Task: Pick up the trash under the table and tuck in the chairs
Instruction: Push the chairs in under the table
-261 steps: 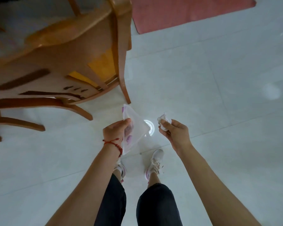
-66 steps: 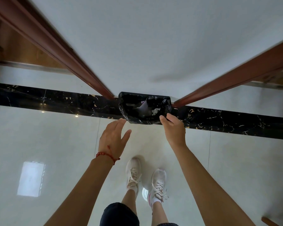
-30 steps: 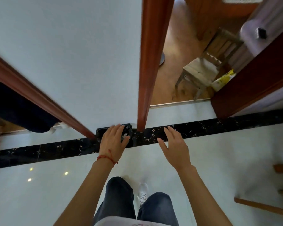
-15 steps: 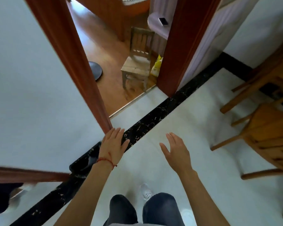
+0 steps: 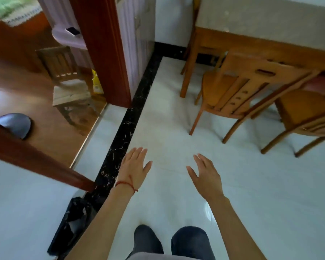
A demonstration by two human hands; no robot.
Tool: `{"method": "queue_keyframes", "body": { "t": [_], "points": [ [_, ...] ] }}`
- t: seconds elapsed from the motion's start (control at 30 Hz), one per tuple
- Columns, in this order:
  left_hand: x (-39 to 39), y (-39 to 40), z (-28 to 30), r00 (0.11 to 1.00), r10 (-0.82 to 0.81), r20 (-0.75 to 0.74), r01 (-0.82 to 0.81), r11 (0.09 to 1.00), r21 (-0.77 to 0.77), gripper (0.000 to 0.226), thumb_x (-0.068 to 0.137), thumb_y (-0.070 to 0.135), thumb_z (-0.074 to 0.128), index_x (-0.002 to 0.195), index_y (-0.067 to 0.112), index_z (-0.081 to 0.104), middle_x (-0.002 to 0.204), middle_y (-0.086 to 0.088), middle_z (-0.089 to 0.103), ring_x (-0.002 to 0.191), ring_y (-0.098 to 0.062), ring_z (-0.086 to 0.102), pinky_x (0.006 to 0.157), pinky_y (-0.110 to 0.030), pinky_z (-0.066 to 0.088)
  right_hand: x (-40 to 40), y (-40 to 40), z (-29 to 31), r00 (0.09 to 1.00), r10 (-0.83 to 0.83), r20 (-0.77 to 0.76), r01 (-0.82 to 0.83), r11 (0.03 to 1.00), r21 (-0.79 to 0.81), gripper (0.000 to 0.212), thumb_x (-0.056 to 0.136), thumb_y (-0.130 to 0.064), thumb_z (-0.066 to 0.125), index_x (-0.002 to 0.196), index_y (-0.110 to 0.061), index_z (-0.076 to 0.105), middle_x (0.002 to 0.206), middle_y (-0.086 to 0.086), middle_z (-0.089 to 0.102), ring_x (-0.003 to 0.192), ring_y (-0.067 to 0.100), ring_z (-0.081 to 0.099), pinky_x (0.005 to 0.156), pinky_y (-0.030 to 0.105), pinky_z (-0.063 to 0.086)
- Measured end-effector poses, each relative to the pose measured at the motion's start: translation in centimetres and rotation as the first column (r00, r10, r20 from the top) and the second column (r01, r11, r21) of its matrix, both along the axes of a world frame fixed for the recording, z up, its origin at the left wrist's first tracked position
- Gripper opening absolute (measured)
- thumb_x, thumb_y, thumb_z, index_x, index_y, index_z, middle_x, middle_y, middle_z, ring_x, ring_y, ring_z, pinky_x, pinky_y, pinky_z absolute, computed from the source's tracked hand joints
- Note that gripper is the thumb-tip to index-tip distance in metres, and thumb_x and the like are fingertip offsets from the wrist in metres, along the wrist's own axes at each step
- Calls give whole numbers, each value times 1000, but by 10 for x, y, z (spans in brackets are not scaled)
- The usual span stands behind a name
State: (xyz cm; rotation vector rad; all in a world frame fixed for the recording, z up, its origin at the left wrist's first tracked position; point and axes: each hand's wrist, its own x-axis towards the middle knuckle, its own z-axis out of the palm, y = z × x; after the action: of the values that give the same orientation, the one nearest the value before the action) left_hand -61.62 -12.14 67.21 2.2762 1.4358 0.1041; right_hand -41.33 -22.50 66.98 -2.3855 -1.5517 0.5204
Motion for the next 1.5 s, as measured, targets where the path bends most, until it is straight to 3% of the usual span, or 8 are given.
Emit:
{"method": "queue_keyframes", "body": {
  "t": [0.2,0.4,0.73,1.07,1.5],
  "points": [
    [85,-23,17,980,-196,-17,197,979,50,54,95,39,31,142,15,22,152,-4,23,142,-20,13,115,-32,11,62,-60,14,983,-180,33,180,984,12,54,94,-43,38,140,-15,32,150,3,31,139,17,26,110,32,29],
    [170,-61,33,956,-292,-1,292,953,85,53,95,38,33,141,14,25,152,-6,24,141,-22,14,114,-32,11,131,-121,27,960,-275,57,273,961,45,52,93,-40,44,135,-10,41,146,9,40,136,24,34,107,36,35],
    [274,-104,41,953,-301,-38,303,949,84,54,94,41,32,141,15,24,152,-5,24,142,-21,12,115,-33,11,237,-163,40,964,-248,95,245,968,47,53,94,-42,40,138,-12,37,147,7,37,138,21,31,109,34,32],
    [342,-46,53,961,-277,4,273,950,150,48,93,35,40,134,10,37,146,-8,35,138,-25,24,113,-36,19,306,-101,49,973,-210,91,207,977,48,53,94,-43,38,138,-12,36,148,7,36,138,22,30,110,35,31],
    [457,116,61,962,-272,23,267,955,131,54,93,38,40,138,10,30,148,-8,31,139,-25,20,114,-37,18,421,56,74,953,-284,101,282,959,38,53,95,-45,33,139,-16,32,148,4,35,137,21,30,109,36,33]
  ]
}}
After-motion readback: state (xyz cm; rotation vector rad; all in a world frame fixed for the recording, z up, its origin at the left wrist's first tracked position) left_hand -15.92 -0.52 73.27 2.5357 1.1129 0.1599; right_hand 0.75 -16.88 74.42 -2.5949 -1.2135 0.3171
